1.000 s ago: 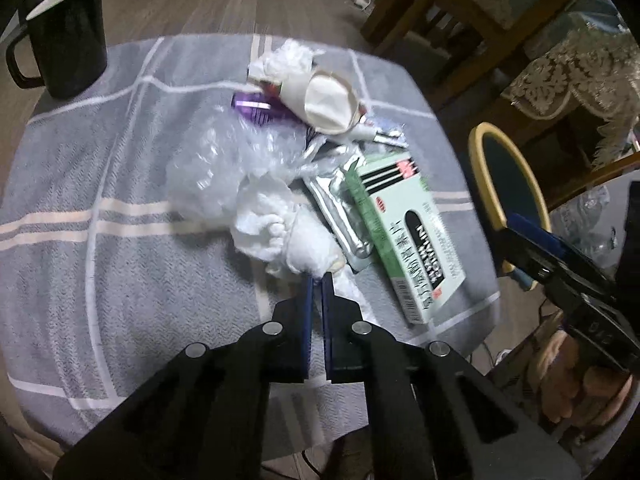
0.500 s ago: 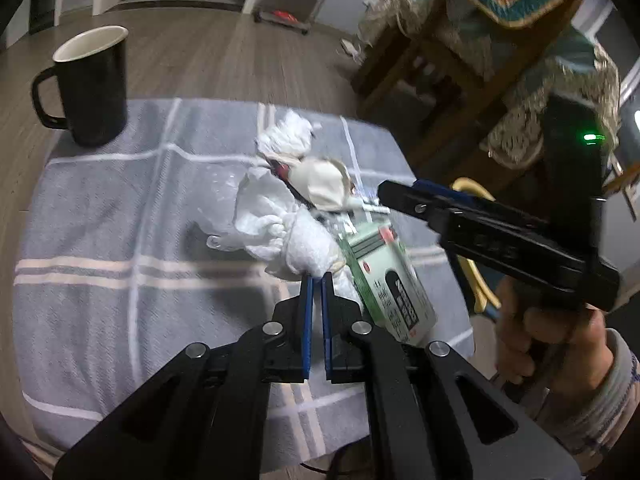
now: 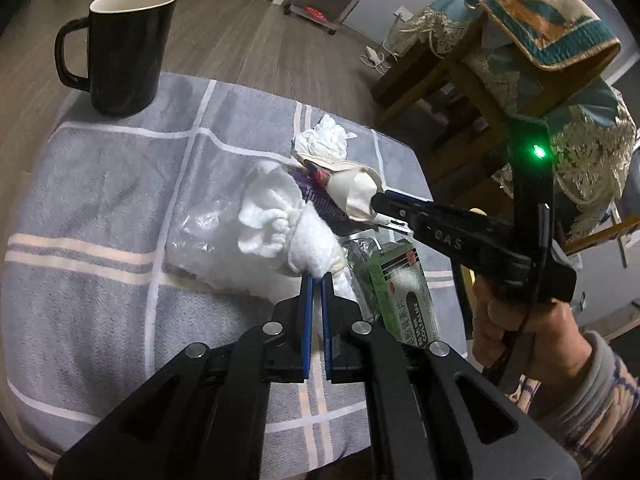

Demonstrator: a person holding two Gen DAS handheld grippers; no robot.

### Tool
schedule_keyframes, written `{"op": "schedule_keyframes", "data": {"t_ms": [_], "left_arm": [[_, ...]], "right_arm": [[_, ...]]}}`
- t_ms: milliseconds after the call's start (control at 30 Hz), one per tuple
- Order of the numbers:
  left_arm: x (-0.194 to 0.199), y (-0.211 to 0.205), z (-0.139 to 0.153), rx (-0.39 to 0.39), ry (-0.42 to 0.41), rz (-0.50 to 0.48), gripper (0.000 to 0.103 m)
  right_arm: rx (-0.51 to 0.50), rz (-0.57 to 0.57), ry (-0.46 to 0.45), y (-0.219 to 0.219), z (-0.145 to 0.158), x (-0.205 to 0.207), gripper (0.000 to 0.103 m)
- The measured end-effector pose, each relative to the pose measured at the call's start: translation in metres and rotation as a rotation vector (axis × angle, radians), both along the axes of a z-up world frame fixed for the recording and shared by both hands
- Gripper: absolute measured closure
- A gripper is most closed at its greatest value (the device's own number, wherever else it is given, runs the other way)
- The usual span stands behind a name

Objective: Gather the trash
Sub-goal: 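Carry the tissue and white cup over the bin and open both tools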

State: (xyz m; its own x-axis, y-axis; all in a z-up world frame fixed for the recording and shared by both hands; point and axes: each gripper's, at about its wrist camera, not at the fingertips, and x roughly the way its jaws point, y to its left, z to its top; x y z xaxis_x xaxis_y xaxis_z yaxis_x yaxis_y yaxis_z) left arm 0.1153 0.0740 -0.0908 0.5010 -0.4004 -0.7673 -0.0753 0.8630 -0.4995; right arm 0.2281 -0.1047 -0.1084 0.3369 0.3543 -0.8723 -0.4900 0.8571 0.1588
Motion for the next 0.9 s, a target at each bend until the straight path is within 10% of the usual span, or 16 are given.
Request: {"op": "schedule_keyframes", "data": {"t_ms": [900], "left_arm": [[-0.003,-0.078,0.019,-0.041,-0.095,-0.284,0.099]], "right_arm": [[0.225,-0.311,-0.173,-0.169,0.07,-0.098,0.097]]}}
